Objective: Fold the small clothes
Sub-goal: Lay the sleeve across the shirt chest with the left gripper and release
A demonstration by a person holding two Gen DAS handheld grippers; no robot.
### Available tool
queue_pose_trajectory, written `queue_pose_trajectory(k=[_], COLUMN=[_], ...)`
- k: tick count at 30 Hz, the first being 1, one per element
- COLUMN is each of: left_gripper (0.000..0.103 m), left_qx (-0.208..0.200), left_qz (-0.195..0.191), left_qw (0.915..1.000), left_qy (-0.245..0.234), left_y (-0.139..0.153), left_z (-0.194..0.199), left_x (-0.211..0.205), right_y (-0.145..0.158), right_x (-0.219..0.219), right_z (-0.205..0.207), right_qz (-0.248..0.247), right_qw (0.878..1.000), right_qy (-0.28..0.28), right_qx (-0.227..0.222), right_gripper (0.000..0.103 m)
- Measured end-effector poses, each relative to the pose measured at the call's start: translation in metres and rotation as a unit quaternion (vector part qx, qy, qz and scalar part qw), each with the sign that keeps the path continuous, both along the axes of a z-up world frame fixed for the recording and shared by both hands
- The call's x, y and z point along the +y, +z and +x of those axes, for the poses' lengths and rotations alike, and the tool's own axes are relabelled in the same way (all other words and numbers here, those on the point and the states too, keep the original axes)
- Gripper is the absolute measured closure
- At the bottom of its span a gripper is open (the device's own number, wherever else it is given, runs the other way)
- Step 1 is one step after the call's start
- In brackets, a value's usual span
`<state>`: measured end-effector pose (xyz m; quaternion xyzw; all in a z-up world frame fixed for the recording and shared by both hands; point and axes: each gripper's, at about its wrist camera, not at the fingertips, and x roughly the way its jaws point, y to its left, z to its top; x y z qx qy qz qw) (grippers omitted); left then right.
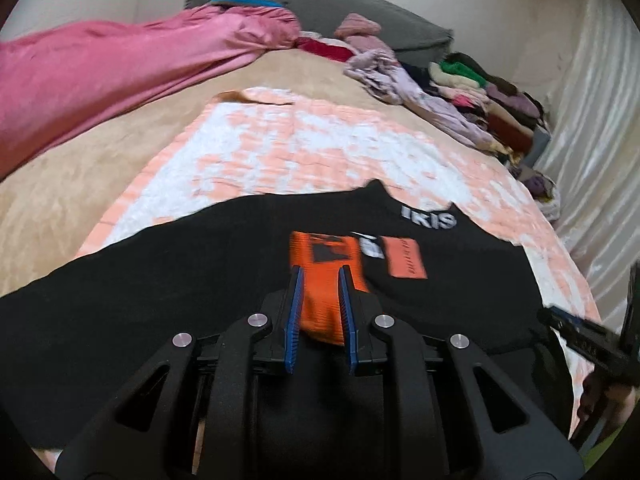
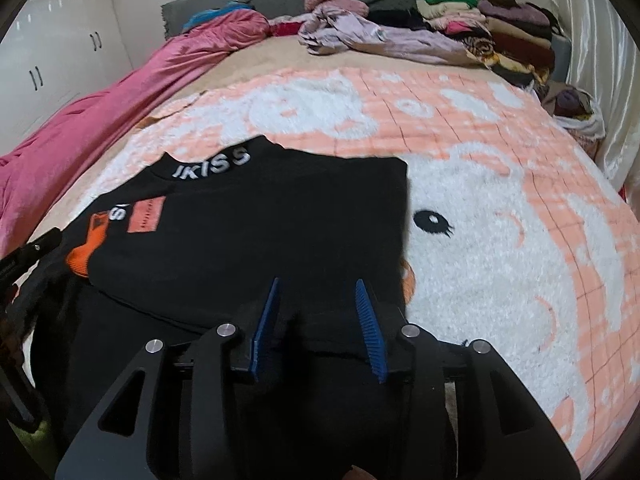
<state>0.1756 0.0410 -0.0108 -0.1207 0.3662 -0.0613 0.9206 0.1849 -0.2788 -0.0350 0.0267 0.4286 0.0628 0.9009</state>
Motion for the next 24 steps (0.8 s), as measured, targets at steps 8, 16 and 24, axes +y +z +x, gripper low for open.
queue_pose_trajectory(k=[8,16,24], left_gripper=[0.079,0.079,0.077], left_qx=[0.038,0.079,0.074], left_qz=[0.05,0.018,0.003], left_qw=[0.9964,0.9949,0.9955], left_qy=[-0.057,-0.061,-0.06], left_y=[-0.022,-0.037,-0.033], left_z=[0.007,0.015,0.013], left_x=[-0.044,-0.03,-0.026], right_y=[0.002,-0.023,-0.021], right_x=[0.014,0.008,0.007], right_z=[0.002,0.011,0.008], right_qz=[-0.007,-0.027,-0.001], right_qw=[1.0,0.999,0.999], right_qy=[0.02,0.002,0.003], right_qx=[-0.004,0.042,0.036], right_gripper=[0.062,0.058,0.045])
